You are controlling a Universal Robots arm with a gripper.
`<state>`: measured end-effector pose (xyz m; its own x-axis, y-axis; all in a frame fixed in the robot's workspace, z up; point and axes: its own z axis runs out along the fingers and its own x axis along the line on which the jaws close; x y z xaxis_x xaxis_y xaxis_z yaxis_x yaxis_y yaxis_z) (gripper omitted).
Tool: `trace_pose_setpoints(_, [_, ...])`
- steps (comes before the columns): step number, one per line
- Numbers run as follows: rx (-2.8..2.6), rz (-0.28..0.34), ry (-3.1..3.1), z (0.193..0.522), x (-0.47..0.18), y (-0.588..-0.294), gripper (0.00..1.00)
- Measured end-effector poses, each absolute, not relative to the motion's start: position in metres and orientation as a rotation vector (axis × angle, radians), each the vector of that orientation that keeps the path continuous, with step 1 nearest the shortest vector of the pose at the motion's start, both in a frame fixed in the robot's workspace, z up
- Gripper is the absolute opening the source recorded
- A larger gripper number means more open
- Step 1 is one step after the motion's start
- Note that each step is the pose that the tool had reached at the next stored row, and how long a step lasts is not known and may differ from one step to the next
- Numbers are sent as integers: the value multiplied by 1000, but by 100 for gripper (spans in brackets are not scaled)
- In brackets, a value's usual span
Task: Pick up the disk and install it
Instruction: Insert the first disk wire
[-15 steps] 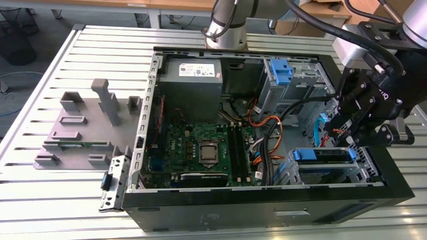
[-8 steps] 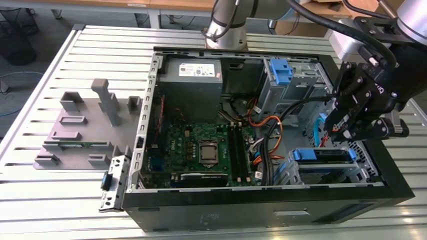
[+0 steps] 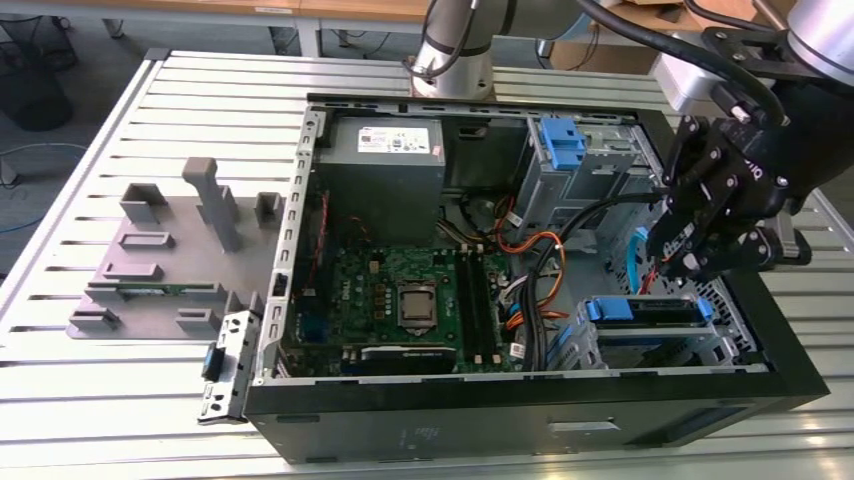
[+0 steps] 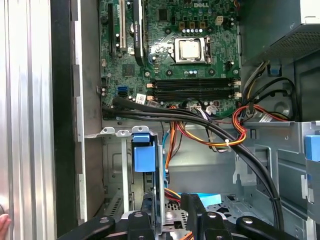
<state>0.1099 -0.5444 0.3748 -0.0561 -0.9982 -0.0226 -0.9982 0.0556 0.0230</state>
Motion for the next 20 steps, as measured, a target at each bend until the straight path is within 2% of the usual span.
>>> trace_pose_setpoints(20, [-2158, 49, 2283, 371, 110, -542, 41])
